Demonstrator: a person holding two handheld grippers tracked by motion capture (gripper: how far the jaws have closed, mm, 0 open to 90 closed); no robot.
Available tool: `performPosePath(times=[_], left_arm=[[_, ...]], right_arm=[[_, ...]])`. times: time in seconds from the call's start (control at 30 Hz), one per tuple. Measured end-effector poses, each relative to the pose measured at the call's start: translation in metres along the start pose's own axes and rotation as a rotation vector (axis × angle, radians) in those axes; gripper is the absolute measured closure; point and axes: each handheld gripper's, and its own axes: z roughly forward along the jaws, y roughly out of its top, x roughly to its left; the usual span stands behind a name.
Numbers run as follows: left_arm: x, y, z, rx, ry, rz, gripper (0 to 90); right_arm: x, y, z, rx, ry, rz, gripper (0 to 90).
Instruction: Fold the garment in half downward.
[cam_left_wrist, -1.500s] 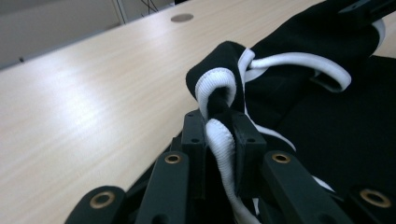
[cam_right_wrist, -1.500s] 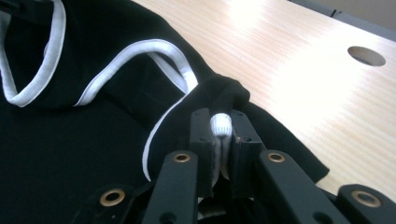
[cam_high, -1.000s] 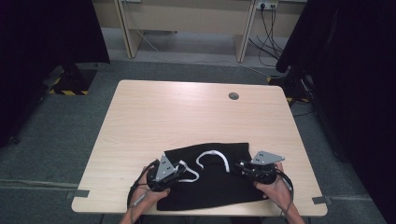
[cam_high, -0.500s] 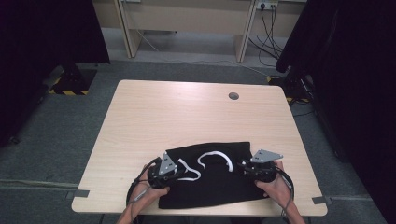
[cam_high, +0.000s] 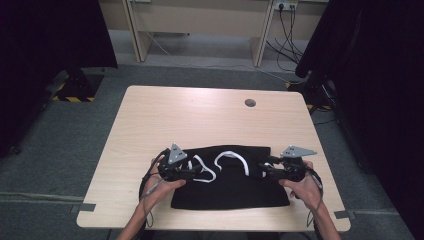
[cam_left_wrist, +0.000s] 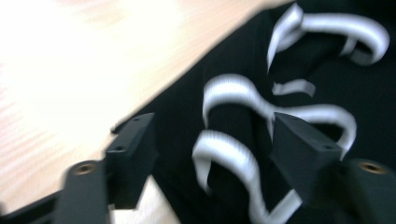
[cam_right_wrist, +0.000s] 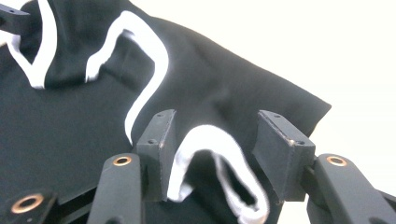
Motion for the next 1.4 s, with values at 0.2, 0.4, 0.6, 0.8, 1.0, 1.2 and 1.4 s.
performPosePath(times=[0.2, 0.4, 0.6, 0.8, 1.0, 1.2, 1.4], left_arm=[[-0.005, 0.022, 0.015, -0.005, -0.043, -0.055, 22.1], [-0.006, 0.035, 0.037, 0.022, -0.103, -0.027, 45.2], [-0.010, 0.044, 0.016, -0.014, -0.147, 0.003, 88.0], [-0.020, 0.041, -0.013, -0.066, -0.179, 0.034, 88.8], [-0.039, 0.016, -0.035, -0.077, -0.217, 0.069, 88.7], [-0.049, -0.017, -0.044, -0.029, -0.240, 0.072, 86.9], [-0.049, -0.023, -0.047, -0.062, -0.267, -0.005, 62.1]], right_arm=[[0.006, 0.022, 0.006, 0.008, 0.036, -0.010, 46.8], [0.009, 0.034, 0.036, 0.101, 0.057, -0.033, 57.4], [0.003, 0.037, 0.038, 0.133, 0.089, -0.082, 89.6], [0.015, 0.044, 0.002, 0.054, 0.083, -0.141, 90.0], [0.039, 0.029, -0.027, 0.023, 0.097, -0.193, 90.0], [0.052, 0.002, -0.042, 0.028, 0.121, -0.171, 87.2], [0.051, -0.008, -0.046, 0.018, 0.108, -0.119, 70.3]])
